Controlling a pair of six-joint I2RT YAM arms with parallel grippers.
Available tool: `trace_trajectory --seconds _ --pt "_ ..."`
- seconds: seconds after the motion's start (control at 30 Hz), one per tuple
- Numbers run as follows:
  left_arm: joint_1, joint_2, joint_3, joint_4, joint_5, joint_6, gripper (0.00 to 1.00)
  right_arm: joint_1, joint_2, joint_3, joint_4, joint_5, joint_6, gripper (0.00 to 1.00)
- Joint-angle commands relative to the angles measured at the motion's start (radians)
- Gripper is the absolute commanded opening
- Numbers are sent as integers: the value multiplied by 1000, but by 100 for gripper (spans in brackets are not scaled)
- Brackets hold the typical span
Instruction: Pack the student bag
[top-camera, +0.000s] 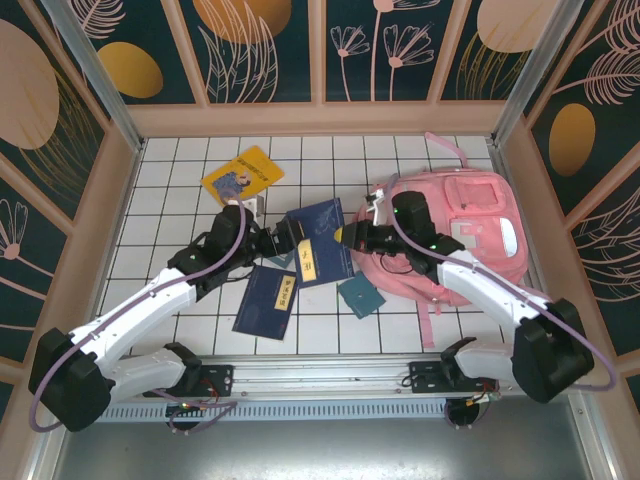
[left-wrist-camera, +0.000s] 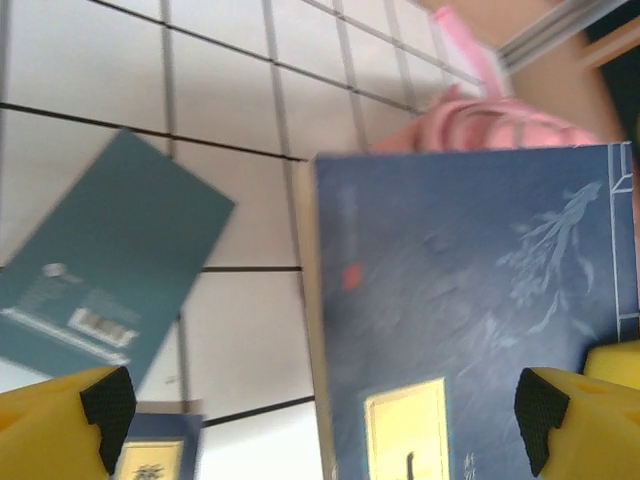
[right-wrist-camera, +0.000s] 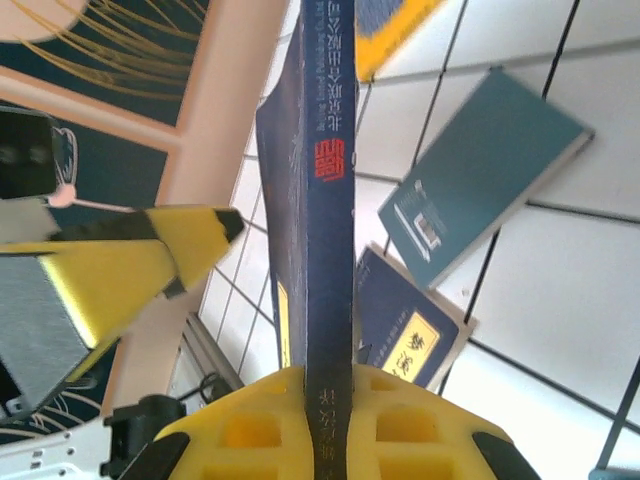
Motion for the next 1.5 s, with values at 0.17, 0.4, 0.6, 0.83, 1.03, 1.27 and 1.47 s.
trace_trajectory --seconds 0.17,0.4,0.6,0.83,1.03,1.27,1.47 --pt "52 -76 -155 606 383 -243 99 -66 -175 64 -68 -1 17 0" --pt "52 -43 -215 881 469 -396 98 -97 -240 82 27 -71 129 0" --pt "52 -43 -235 892 457 -397 98 -99 -240 90 136 -116 218 0" --pt "52 -9 -233 921 477 -401 98 -97 -222 96 201 -142 283 0" --pt "52 20 -193 875 489 -359 98 -59 -212 96 233 -141 304 0" --pt "52 102 -229 1138 560 -500 82 -49 -209 84 253 -124 321 0" --pt "52 71 -232 1220 585 -529 64 -49 -201 51 234 -103 299 0"
